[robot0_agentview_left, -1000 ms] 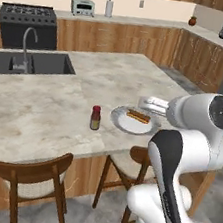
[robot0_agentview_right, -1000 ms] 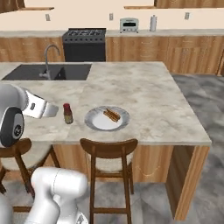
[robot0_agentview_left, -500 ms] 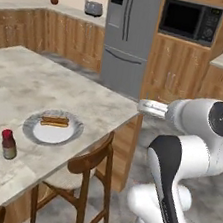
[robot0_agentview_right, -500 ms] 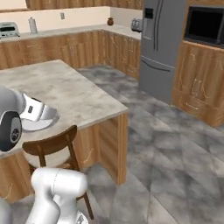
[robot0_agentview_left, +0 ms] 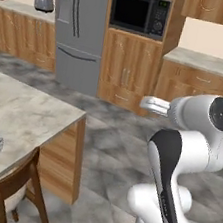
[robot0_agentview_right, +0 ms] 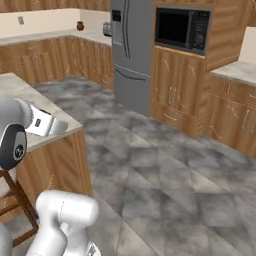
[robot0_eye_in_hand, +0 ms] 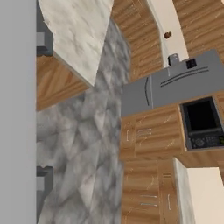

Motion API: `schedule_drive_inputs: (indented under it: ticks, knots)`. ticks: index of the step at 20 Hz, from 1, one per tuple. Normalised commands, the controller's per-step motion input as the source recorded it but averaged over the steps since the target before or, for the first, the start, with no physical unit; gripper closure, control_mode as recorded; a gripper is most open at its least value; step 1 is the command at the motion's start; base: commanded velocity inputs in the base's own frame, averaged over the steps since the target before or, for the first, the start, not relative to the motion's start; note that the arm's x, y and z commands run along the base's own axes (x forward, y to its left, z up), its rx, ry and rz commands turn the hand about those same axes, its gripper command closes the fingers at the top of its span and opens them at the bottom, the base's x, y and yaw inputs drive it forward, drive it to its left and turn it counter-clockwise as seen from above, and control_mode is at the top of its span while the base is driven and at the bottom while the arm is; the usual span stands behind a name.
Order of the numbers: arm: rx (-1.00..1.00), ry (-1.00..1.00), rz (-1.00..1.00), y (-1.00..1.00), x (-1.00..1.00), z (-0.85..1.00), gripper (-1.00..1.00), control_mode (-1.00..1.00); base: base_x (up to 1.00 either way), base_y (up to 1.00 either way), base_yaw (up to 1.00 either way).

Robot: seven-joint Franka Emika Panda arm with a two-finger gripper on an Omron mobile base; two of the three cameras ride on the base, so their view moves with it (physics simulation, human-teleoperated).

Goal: Move the hot dog bun to the plate on the dining table and place the condiment next to that plate. Then navigate to the fridge and take the sausage and place it on the plate as well.

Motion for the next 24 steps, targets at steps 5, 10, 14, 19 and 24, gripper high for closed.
schedule_drive_inputs:
  ticks: [5,10,14,19,24]
  knots:
    - [0.00,0.00,0.00,0.00,0.00,0.00,-1.00,1.00,1.00,-1.00,0.01]
    - [0.00,0.00,0.00,0.00,0.00,0.00,-1.00,1.00,1.00,-0.99,0.01]
    - [0.00,0.00,0.00,0.00,0.00,0.00,-1.00,1.00,1.00,-0.82,0.09]
    - [0.00,0.00,0.00,0.00,0.00,0.00,-1.00,1.00,1.00,-0.65,0.17]
    - [0.00,0.00,0.00,0.00,0.00,0.00,-1.00,1.00,1.00,-0.37,0.19]
